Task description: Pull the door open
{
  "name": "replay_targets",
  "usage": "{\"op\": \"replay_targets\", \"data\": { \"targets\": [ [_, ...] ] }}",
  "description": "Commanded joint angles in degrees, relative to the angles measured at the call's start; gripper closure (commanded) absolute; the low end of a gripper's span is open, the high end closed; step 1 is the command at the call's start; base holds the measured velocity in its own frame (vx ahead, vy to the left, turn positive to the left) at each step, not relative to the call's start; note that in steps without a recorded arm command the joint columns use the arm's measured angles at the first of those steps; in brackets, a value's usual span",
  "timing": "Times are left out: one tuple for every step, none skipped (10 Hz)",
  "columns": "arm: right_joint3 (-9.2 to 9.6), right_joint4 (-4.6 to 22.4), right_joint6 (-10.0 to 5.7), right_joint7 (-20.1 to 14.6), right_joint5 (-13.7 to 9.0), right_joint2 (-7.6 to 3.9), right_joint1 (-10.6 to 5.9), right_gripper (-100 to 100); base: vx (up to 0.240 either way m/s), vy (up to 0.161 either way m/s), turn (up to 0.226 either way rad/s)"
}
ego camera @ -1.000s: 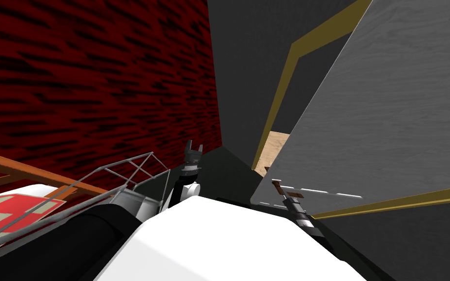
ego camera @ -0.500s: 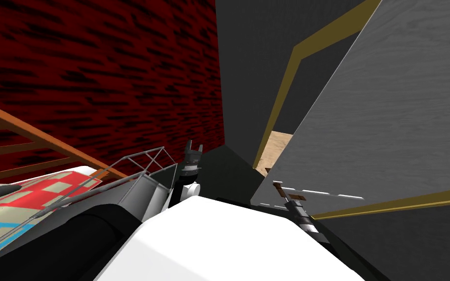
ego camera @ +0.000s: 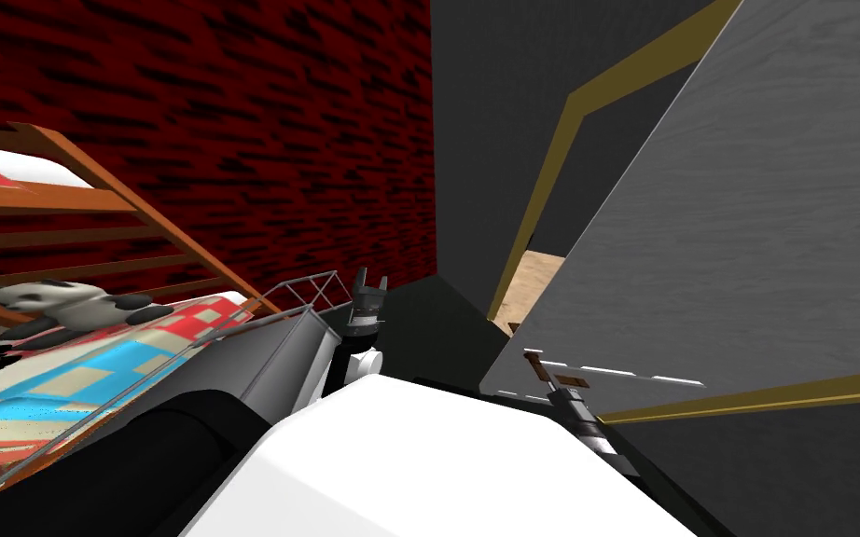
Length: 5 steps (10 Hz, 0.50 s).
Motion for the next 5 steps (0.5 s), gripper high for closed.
{"op": "replay_targets", "data": {
  "targets": [
    [-0.16, 0.0, -0.64, -0.1, -0.1, -0.41, 0.55, 100, -0.187, -0.087, 0.185],
    [-0.15, 0.2, -1.05, -0.2, -0.2, -0.51, 0.67, 100, -0.175, -0.067, 0.146],
    [-0.15, 0.4, -1.40, -0.3, -0.2, -0.60, 0.77, 100, -0.207, -0.056, 0.144],
    [-0.15, 0.6, -1.67, -0.3, -0.2, -0.67, 0.84, 100, -0.191, -0.042, 0.116],
    [-0.15, 0.6, -1.67, -0.3, -0.2, -0.67, 0.84, 100, -0.112, -0.021, 0.020]
  ]
}}
